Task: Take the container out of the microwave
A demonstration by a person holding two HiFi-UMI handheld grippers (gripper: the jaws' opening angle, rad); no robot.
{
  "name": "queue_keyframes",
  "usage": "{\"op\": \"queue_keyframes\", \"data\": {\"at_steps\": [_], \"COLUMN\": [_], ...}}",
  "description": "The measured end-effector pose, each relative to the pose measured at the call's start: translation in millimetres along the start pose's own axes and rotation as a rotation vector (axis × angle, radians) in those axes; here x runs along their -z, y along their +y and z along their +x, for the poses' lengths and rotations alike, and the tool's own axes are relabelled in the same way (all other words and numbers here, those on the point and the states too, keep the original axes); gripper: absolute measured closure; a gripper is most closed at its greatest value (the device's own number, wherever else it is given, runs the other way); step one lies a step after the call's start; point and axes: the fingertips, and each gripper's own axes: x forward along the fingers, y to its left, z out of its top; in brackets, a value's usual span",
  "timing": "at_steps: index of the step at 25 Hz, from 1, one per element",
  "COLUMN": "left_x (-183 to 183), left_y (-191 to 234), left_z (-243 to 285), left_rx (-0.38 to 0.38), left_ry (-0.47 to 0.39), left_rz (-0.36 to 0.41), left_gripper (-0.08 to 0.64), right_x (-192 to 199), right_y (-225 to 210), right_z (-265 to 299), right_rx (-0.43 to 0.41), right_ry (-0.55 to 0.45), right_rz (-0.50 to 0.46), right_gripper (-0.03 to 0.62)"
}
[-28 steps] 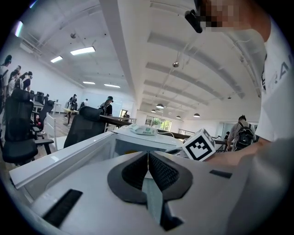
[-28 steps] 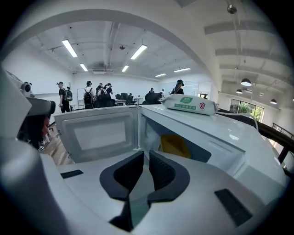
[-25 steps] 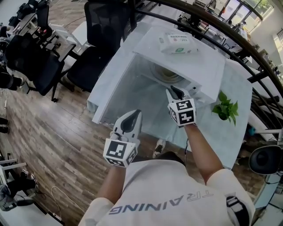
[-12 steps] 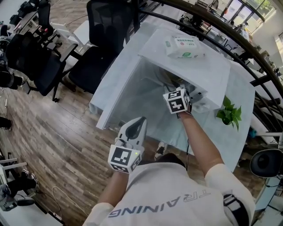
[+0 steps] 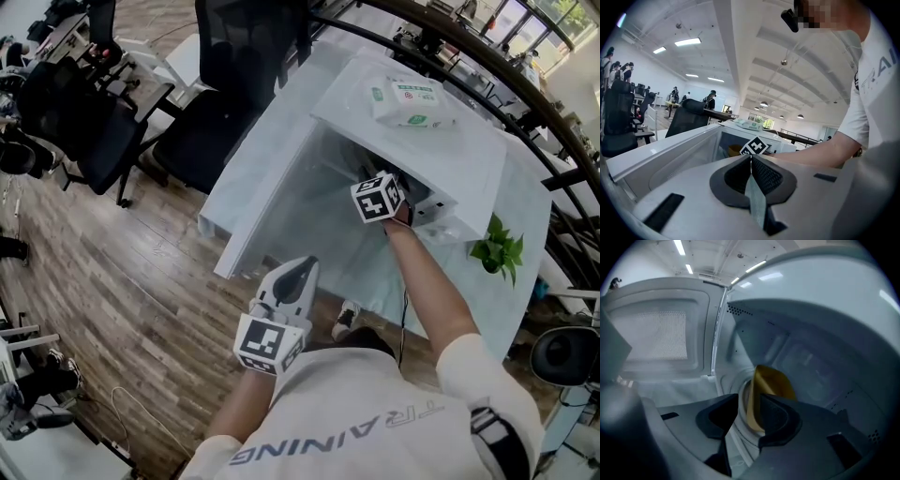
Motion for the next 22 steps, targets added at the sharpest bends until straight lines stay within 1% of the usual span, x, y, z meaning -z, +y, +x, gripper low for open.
{"op": "queue_keyframes", "data": {"at_steps": [5,6,8,9,16,22], "left_x": [5,6,9,10,11,7], "left_y": [-2,-3,-3,-4,-6,-9], "left_z": [1,1,2,2,0,-3], "left_rx": [0.018,0.021,0.026,0.029,0.044,0.069], "left_ry": [0.013,0.016,0.021,0.023,0.023,0.013], "left_rz": [0.004,0.001,-0.002,-0.003,-0.008,0.002], "left_gripper": [0.523,0.523,0.523,0.523,0.523,0.523], "right_x": [14,15,16,16,2,-5], "right_y": [-1,-2,-5,-5,-5,11], "right_z": [15,15,13,12,-6,-32], "right_rx": [0.027,0.038,0.060,0.065,0.059,0.030], "right_ry": [0.055,0.058,0.055,0.052,0.000,-0.038], "right_rz": [-0.048,-0.051,-0.061,-0.068,-0.070,-0.056], "right_gripper": [0.440,0.458,0.527,0.545,0.558,0.558]}}
